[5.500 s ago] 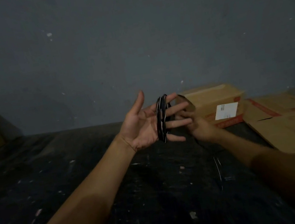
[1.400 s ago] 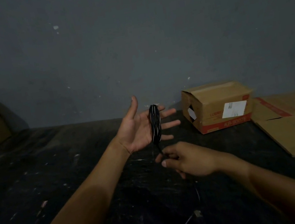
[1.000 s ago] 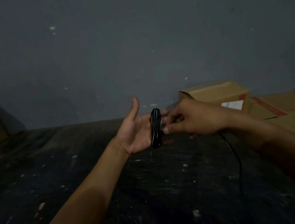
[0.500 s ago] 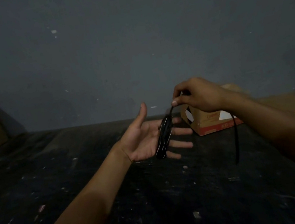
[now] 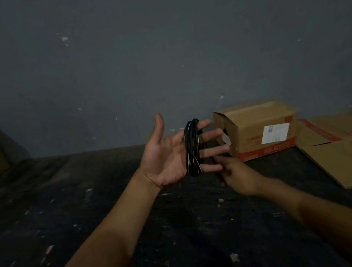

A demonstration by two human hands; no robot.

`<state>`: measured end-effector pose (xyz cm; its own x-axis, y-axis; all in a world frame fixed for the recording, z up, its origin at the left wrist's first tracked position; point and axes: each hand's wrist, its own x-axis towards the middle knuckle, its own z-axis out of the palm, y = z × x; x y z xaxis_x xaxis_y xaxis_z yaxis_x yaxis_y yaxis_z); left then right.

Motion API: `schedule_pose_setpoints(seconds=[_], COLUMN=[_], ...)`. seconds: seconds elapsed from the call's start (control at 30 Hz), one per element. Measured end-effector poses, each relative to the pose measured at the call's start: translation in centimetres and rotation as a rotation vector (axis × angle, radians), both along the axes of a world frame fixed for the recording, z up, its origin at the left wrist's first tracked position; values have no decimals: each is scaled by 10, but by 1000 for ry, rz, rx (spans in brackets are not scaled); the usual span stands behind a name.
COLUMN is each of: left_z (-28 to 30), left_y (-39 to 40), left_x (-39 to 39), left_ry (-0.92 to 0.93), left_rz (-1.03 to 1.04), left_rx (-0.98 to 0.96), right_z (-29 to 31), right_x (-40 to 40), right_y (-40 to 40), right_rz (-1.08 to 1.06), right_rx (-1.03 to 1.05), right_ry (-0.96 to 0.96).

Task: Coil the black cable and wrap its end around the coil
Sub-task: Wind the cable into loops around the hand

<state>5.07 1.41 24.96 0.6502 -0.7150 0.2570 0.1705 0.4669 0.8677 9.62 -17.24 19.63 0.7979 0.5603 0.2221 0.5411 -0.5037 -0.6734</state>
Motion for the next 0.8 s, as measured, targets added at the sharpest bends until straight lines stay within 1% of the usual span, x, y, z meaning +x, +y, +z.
schedule_pose_setpoints(seconds=[0.03, 0.13, 0.2, 0.37, 0.47, 0.63, 0.8], left_z=[1, 2, 3, -1, -8, -21, -33], left_y=[1, 3, 5, 9, 14, 23, 20], left_x=[1, 5, 7, 13, 17, 16, 14], left_ry=[3, 42, 72, 127, 152, 142, 190], left_rz=[28, 142, 216, 380, 455, 509, 548], left_rx=[-13, -40, -52, -38, 43, 260, 386], right_z=[-9, -31, -33, -25, -16, 6, 37], right_x=[-3, -7, -13, -35, -38, -39, -30], right_y=[2, 10, 16, 31, 33, 20, 4], right_rz=[41, 150, 197, 237, 264, 259, 227], right_rx=[-20, -85, -90, -161, -217, -267, -339], right_ry=[-4, 72, 82, 102, 114, -23, -242])
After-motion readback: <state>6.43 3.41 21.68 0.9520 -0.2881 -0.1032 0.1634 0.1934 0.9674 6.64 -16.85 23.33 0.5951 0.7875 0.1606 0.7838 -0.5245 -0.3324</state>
